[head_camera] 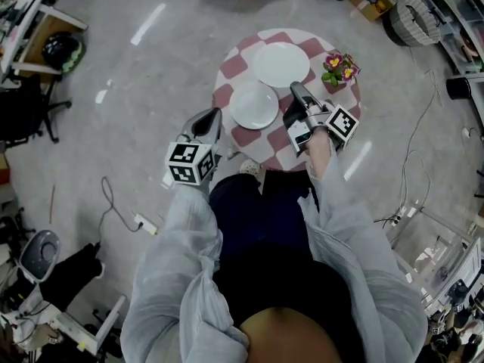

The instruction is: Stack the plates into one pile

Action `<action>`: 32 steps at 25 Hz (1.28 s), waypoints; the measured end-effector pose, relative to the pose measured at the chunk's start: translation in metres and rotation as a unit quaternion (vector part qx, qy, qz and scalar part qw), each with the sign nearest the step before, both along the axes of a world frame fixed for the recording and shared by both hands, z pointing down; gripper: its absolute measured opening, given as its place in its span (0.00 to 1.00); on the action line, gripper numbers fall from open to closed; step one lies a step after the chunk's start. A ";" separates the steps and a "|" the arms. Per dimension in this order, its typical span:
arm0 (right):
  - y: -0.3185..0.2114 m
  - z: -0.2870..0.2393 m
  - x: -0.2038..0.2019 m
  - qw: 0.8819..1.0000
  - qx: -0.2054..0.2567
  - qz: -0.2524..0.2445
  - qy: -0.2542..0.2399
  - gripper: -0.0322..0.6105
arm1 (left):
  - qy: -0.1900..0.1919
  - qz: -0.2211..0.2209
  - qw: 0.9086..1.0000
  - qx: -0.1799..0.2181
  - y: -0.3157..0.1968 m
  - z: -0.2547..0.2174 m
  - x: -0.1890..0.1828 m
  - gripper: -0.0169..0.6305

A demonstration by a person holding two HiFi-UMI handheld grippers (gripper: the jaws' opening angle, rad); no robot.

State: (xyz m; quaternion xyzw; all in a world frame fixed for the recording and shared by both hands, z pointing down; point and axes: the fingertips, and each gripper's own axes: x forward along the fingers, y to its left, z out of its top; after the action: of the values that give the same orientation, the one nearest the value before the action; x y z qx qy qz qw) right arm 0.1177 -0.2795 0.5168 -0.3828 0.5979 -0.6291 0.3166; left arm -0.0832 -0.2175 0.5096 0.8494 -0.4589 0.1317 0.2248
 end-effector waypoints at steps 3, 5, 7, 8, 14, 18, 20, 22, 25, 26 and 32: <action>0.018 -0.010 -0.009 1.000 0.008 -0.014 -0.004 0.08 | 0.003 0.001 1.000 0.003 0.002 -0.004 -0.007 0.05; 0.031 -0.014 -0.015 1.000 0.012 -0.027 -0.003 0.08 | 0.005 0.003 1.000 0.007 0.005 -0.007 -0.012 0.05; 0.042 -0.016 -0.021 0.999 0.017 -0.040 -0.002 0.08 | 0.004 0.006 1.000 0.009 0.007 -0.009 -0.017 0.05; 0.048 -0.016 -0.023 0.999 0.018 -0.044 -0.002 0.08 | 0.003 0.007 1.000 0.009 0.009 -0.009 -0.018 0.05; 0.081 0.002 -0.032 0.998 0.005 -0.056 -0.009 0.08 | 0.000 0.012 1.000 0.003 0.025 -0.003 -0.021 0.05; 0.095 0.025 -0.043 0.998 -0.014 -0.067 -0.002 0.08 | -0.004 0.012 1.000 -0.004 0.033 0.001 -0.027 0.05; 0.101 0.037 -0.047 0.997 -0.026 -0.071 0.002 0.08 | -0.005 0.011 1.000 -0.007 0.037 0.003 -0.031 0.05; 0.105 0.047 -0.050 0.997 -0.036 -0.074 0.008 0.08 | -0.006 0.007 1.000 -0.008 0.040 0.004 -0.035 0.05; 0.108 0.060 -0.052 0.995 -0.049 -0.079 0.022 0.08 | -0.007 -0.004 1.000 -0.012 0.044 0.006 -0.043 0.05; 0.108 0.065 -0.052 0.995 -0.055 -0.079 0.024 0.08 | -0.007 -0.008 1.000 -0.014 0.046 0.007 -0.045 0.05; 0.105 0.086 -0.054 0.993 -0.101 -0.058 0.034 0.08 | -0.008 -0.026 0.999 -0.023 0.055 0.015 -0.055 0.05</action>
State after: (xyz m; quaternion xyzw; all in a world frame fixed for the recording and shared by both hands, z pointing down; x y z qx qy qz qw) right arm 0.0635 -0.1742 0.6032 -0.3988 0.5631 -0.6899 0.2191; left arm -0.1378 -0.1625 0.5242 0.8308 -0.4792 0.1437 0.2438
